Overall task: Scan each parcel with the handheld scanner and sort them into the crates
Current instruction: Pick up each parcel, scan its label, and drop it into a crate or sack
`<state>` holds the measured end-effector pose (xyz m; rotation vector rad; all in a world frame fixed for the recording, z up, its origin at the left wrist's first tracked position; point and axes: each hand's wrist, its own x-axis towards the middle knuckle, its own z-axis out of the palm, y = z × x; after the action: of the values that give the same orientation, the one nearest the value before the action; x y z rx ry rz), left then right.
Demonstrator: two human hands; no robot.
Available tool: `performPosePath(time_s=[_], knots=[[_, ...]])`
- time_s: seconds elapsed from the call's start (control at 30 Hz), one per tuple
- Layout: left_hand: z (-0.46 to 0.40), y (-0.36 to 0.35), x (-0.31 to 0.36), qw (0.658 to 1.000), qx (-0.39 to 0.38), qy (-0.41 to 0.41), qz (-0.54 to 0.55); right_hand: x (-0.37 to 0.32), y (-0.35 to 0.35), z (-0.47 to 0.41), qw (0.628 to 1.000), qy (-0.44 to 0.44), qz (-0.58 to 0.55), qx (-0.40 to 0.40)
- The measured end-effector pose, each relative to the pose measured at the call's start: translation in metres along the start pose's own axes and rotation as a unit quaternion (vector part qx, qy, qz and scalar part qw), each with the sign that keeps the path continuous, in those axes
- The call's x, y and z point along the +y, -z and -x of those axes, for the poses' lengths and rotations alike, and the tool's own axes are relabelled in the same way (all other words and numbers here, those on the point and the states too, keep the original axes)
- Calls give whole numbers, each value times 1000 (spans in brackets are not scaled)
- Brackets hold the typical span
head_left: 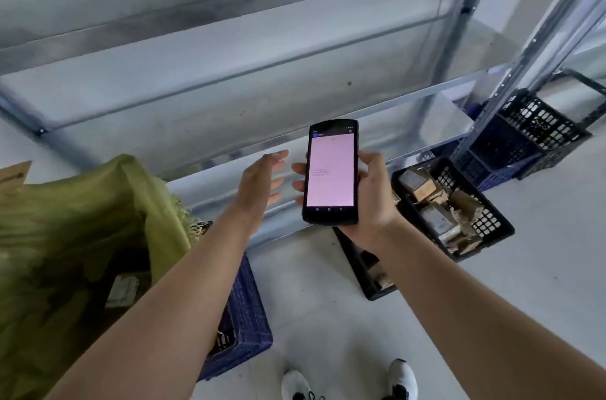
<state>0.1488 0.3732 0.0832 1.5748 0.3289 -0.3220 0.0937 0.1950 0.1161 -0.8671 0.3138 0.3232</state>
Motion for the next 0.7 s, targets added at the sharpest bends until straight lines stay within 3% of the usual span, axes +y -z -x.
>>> performPosePath(time_s=[0.37, 0.7], knots=[[-44, -201, -25, 995, -69, 19, -75, -96, 191, 14, 996, -5, -25, 83], [-135, -290, -49, 991, -83, 59, -85, -117, 295, -37, 987, -31, -25, 153]])
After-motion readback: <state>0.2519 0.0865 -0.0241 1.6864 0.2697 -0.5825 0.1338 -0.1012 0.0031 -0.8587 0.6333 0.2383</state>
